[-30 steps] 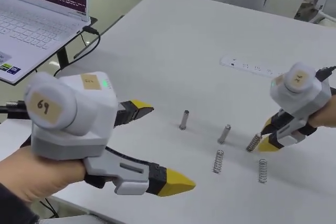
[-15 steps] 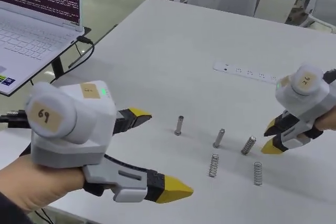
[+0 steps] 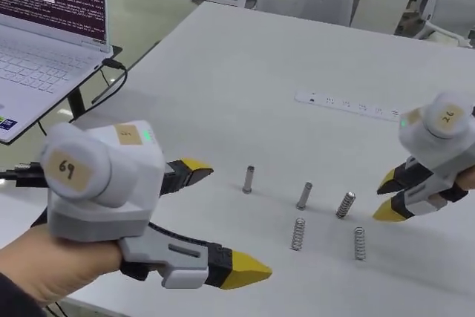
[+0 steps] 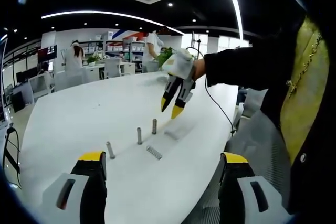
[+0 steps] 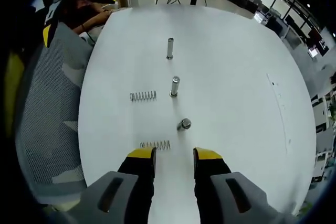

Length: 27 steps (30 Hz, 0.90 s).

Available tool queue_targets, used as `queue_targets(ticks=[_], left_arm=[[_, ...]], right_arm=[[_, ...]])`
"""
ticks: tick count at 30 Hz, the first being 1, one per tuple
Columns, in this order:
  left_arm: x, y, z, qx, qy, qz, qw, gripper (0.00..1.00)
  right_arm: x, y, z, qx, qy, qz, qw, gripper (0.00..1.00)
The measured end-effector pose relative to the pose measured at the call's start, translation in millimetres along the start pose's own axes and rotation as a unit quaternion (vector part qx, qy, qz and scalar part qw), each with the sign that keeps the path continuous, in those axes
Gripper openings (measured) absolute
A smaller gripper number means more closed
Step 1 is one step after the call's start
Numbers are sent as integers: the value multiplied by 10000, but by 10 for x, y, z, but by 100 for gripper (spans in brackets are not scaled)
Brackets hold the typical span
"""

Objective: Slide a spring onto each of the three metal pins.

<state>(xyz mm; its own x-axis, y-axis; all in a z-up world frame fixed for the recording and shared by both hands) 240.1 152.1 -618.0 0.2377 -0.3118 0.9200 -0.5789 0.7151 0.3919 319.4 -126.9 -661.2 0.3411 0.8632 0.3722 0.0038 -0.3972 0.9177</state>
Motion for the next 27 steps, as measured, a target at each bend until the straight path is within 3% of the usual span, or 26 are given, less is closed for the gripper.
queue_targets(ticks=[9,19,27], left_arm=[[-8,-39,9,-5,0,-48,10000,86],[-1,-38,59,-41,-28,-69,10000,85],[0,-44,96,-43,-36,-89,9999,84]], right_arm=[[-78,35,-181,-74,5,170,9998,27],[-242,-65,-347,-30,-122,203,9997,27],[-219,-119,-468,2,-67,277,9996,27]])
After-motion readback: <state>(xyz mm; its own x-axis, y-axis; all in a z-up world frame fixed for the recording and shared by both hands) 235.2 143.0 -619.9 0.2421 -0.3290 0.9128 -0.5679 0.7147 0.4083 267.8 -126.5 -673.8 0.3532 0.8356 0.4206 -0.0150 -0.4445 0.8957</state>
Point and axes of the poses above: the centre of the closed fingertips' face, and the gripper's own axes: y roughly backward along the fingers, z roughly to its right, x roughly out of its top, the point moved 7 cm from there along y, roughly backward along the fingers, and after that the axes turned 13 degrees about x, right-handed, at the moved point
